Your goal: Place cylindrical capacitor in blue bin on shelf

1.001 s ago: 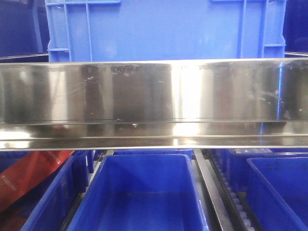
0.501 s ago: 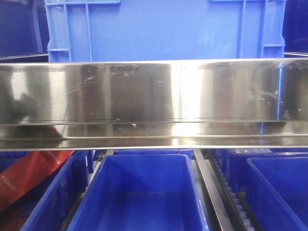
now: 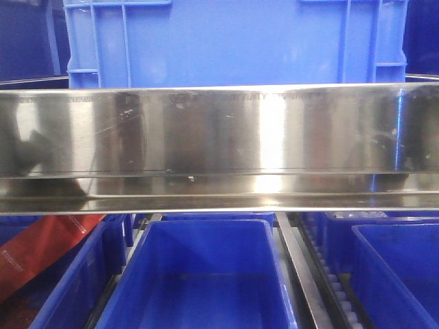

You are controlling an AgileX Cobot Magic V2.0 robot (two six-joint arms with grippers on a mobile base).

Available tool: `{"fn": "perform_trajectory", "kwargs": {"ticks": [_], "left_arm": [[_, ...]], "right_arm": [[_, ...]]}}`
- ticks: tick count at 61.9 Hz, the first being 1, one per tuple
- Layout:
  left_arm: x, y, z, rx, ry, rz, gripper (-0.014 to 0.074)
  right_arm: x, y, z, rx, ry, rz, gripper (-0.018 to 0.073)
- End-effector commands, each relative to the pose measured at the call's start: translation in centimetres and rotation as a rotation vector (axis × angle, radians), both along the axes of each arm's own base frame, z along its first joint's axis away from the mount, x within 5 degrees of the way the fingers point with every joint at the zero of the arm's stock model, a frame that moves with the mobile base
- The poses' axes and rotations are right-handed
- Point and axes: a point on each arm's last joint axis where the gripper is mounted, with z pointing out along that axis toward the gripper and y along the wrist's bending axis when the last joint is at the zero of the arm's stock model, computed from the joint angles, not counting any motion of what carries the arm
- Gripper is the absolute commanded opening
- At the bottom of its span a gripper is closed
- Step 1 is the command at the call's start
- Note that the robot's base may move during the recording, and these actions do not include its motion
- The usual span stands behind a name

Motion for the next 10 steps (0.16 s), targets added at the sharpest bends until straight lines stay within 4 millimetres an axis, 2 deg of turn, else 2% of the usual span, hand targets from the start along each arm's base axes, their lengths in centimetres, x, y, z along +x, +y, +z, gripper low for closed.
{"fn": "perform_trajectory", "kwargs": {"ticks": [1, 10], "left_arm": [[-0.07, -0.03, 0.27, -0.018, -0.025, -0.007, -0.0111], [-0.07, -0.03, 0.27, -0.018, -0.025, -0.007, -0.0111]], "right_arm": [[-0.07, -0.02, 0.19, -0.002, -0.024, -0.001, -0.0168], [-0.07, -0.02, 0.19, -0.002, -0.024, -0.001, -0.0168]]}}
